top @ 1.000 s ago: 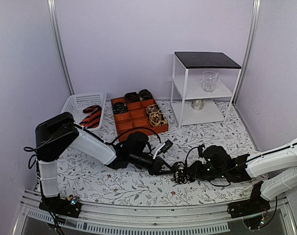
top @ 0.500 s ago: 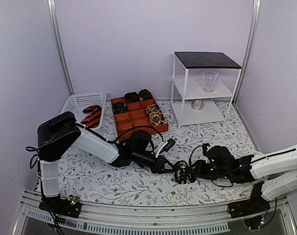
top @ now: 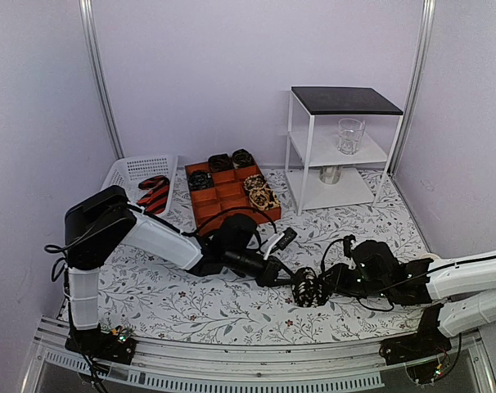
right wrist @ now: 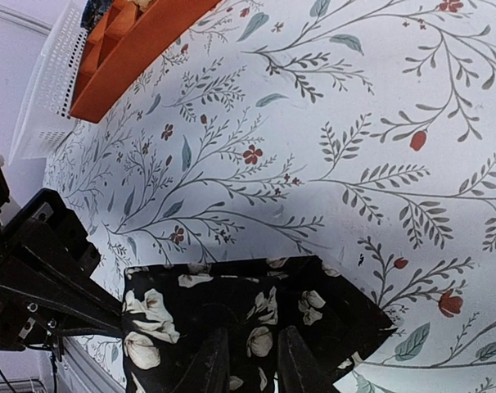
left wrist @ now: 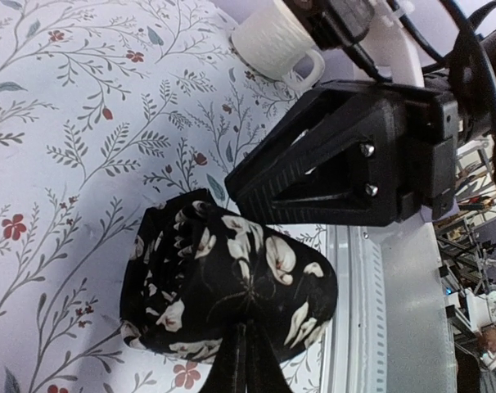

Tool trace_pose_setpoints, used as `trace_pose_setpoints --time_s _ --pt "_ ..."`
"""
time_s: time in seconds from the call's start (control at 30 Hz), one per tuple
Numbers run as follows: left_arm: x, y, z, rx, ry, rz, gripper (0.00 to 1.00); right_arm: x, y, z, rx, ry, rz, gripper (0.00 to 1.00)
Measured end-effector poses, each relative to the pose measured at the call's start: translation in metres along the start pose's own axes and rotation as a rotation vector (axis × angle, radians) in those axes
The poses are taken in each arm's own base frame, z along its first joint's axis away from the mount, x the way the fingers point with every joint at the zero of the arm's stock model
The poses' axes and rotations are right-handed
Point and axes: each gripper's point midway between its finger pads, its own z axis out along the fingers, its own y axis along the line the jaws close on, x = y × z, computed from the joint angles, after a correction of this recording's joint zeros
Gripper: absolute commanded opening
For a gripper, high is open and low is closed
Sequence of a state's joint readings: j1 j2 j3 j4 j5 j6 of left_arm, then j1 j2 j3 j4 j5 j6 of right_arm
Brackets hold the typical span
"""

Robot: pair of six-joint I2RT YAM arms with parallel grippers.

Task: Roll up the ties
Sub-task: Roll the tie at the center of the board.

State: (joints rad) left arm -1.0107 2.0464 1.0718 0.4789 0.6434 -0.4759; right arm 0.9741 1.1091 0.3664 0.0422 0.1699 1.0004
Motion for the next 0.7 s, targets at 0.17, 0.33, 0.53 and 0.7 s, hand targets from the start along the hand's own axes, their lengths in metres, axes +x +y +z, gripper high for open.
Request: trace_pose_setpoints --time_s 0.17,0.33,0.53,0.7 --pt "0.002 0.002 0.001 -0.004 0.006 -0.005 0.0 0.013 0.0 0.009 -0.009 0.058 0.003 0.2" --pt "0.005 0.004 0.001 -0.014 0.017 -0.014 0.0 0.02 0.009 0.017 -0.055 0.096 0.007 0.19" --pt "0.008 0.007 0.001 -0.03 0.027 -0.021 0.0 0.021 0.01 0.021 -0.07 0.102 0.017 0.19" --pt "0.006 0.008 0.002 -0.042 0.025 -0.01 0.0 0.022 0.011 0.021 -0.09 0.109 0.036 0.19"
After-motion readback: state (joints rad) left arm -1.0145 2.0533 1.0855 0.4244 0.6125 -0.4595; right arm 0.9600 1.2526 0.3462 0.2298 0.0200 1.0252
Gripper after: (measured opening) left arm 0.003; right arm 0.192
